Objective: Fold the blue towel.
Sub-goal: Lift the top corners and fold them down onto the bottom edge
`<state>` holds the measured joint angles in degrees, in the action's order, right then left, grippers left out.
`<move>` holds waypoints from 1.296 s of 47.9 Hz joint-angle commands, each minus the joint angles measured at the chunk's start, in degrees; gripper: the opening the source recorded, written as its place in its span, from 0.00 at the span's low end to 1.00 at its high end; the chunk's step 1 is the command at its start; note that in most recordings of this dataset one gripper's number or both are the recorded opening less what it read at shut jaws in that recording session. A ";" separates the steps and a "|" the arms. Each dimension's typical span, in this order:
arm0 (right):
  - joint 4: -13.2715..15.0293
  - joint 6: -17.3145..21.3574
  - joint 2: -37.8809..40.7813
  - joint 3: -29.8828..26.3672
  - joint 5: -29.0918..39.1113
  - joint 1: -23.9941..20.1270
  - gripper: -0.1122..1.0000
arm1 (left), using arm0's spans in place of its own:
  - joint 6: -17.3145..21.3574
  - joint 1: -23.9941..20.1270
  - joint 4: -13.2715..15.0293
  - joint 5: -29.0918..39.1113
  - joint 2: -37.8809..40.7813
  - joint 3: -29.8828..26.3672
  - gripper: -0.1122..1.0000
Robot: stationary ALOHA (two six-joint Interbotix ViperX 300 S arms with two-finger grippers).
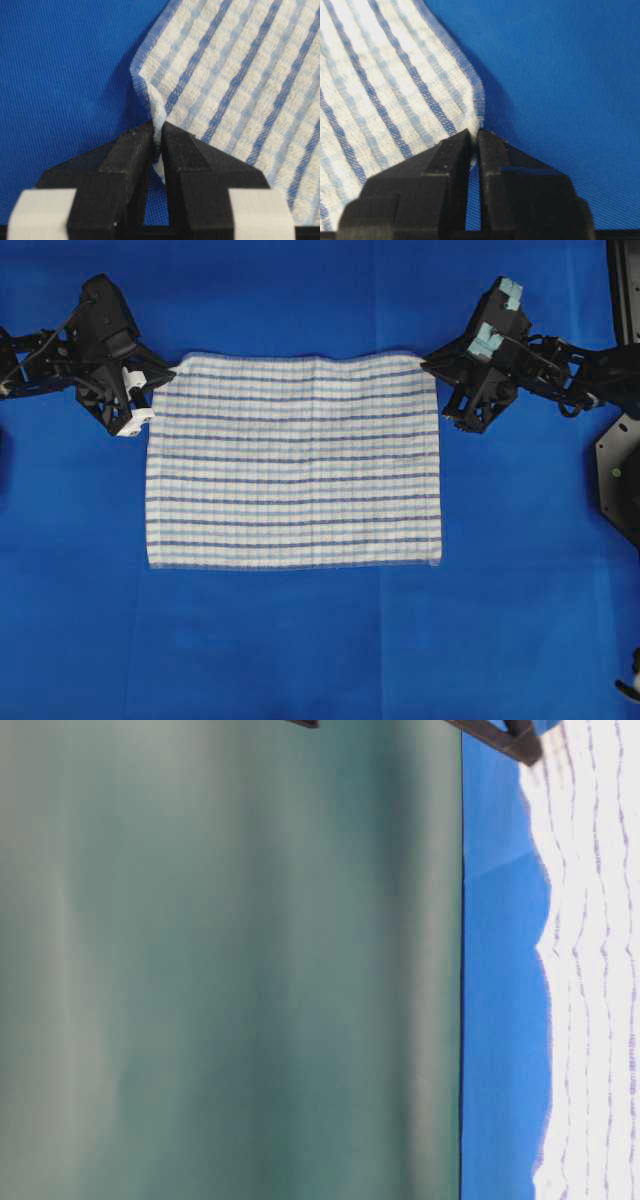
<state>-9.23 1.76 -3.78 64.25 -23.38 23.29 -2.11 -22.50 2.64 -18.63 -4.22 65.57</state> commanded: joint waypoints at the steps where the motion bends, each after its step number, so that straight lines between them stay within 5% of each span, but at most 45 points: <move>1: -0.18 0.00 -4.13 -0.26 1.93 0.00 0.36 | 0.44 0.26 0.00 1.85 -4.04 -0.88 0.14; 26: -0.70 0.44 -9.67 0.53 6.06 -3.34 0.36 | -0.09 3.87 -0.09 5.80 -12.66 0.26 0.14; 41: -6.24 1.23 -19.16 3.43 8.79 -12.74 0.36 | -0.44 13.97 0.09 5.54 -21.18 3.16 0.14; 62: -15.56 1.23 -28.04 6.77 10.37 -27.33 0.36 | -7.03 27.86 0.09 3.87 -30.32 6.86 0.14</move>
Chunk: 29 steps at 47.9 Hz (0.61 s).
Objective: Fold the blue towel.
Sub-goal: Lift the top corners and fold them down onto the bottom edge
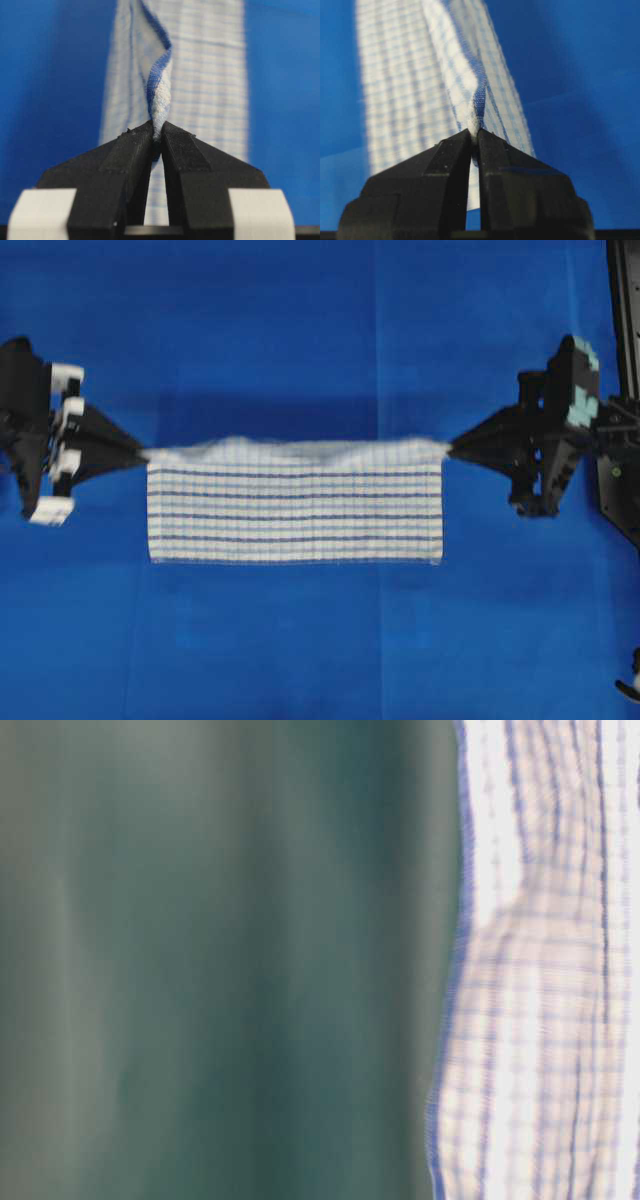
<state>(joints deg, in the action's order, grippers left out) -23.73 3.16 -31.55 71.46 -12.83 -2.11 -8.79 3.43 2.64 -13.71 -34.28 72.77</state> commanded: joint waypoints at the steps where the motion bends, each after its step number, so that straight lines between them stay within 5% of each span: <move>1: -1.32 -0.18 -0.18 -0.44 -0.26 -2.46 0.36 | -0.53 2.37 0.09 -1.14 -0.18 -0.26 0.14; 29: -9.58 -0.18 12.74 -2.02 -4.04 -13.45 0.36 | -3.34 9.32 0.09 -4.13 14.85 -3.69 0.14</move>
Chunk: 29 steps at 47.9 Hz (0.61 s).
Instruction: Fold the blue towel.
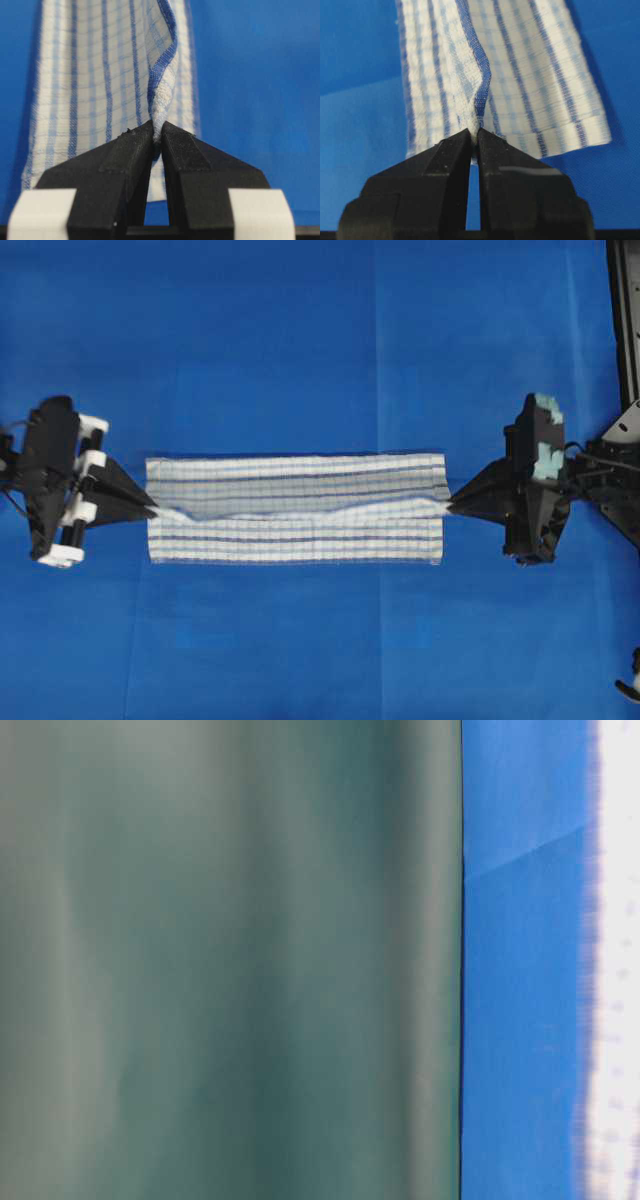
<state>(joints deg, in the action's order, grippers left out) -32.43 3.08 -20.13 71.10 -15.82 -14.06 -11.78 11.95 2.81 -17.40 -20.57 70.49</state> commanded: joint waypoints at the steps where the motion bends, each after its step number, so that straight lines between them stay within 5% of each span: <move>1: -1.14 -0.09 1.85 -1.85 -1.14 -1.85 0.36 | -0.53 0.88 0.09 -0.44 1.49 -1.49 0.14; 10: -2.02 -0.09 7.12 -4.48 -1.05 -3.34 0.43 | -2.37 1.14 0.09 -0.44 3.96 -1.76 0.14; 16: -2.02 -0.09 9.32 -6.33 -0.79 -3.78 0.72 | -3.87 1.14 0.09 -0.26 3.96 -1.67 0.16; 22: -2.02 -0.26 9.14 -6.59 -0.79 -4.39 0.95 | -6.15 1.14 -0.09 0.18 3.69 -1.49 0.42; 29: -1.76 -0.88 7.12 -6.33 -0.44 -4.48 0.93 | -7.12 1.14 -0.09 1.85 3.08 -1.67 0.80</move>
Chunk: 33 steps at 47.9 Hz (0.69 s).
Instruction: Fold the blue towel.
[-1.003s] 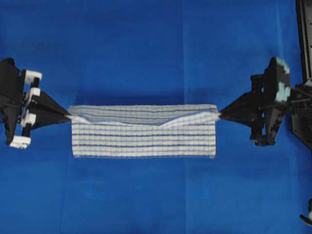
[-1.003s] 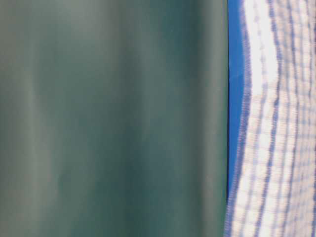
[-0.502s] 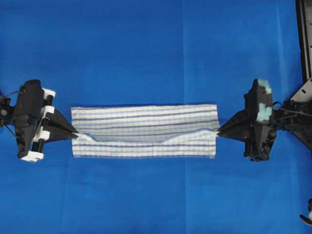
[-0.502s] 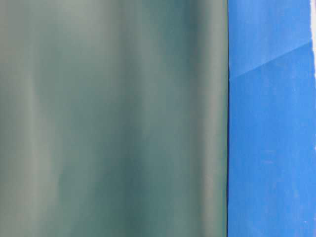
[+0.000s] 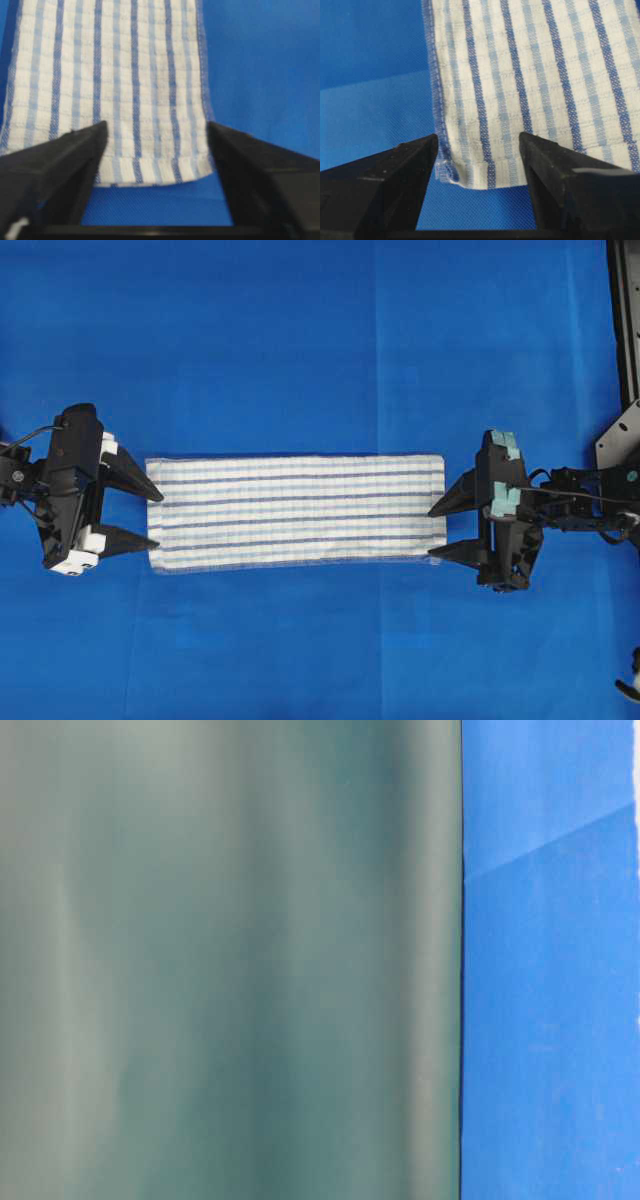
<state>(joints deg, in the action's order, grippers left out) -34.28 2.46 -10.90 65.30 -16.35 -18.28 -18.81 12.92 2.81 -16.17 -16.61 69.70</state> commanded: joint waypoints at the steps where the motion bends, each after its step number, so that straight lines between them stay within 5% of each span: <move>1: 0.18 -0.44 -2.55 -0.53 0.26 -0.26 0.93 | 0.00 0.18 -0.09 0.97 -1.05 -0.97 0.84; 4: 0.62 -1.23 -4.57 -0.44 0.70 -0.26 0.93 | 0.26 0.18 0.09 2.55 -2.11 -1.14 0.91; 16: 0.97 -7.82 -13.01 0.44 2.11 2.64 0.93 | 0.79 -2.72 -0.35 6.68 -9.76 -2.37 0.83; 33: 0.79 -13.71 -15.12 1.14 5.19 14.94 0.93 | 2.46 -11.69 -0.44 12.04 -12.30 -2.46 0.83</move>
<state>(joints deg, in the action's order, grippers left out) -33.57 -10.99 -26.19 67.15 -11.87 -5.54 -16.61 2.72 2.55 -5.01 -29.53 68.38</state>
